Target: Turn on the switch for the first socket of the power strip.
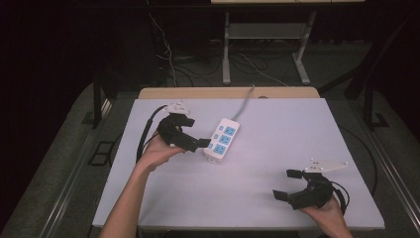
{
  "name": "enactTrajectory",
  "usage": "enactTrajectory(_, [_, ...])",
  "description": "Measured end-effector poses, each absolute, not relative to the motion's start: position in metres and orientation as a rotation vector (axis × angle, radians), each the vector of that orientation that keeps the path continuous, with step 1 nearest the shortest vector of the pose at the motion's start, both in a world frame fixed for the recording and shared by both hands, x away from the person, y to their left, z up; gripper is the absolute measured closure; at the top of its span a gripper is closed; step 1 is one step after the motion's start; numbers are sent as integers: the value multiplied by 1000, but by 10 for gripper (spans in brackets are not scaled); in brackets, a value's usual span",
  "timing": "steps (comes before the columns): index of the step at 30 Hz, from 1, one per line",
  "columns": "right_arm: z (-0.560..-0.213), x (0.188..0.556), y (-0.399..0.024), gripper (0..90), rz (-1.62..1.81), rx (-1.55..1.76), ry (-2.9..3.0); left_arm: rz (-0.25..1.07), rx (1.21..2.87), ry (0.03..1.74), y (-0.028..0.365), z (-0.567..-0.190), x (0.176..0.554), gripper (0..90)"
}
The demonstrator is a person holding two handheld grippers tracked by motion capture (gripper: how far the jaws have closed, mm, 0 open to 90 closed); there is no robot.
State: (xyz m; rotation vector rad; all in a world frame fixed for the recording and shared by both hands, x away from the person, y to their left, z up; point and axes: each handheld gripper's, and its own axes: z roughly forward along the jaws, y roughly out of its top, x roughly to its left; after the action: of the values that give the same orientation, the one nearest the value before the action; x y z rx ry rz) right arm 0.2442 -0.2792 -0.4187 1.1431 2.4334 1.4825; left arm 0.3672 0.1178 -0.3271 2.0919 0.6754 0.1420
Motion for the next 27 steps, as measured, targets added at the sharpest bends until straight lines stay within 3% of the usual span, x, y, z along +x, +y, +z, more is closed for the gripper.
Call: enactTrajectory(27, [-418,244,-282,4,1492,1151,2420,156,2210,630,86,-310,409,8])
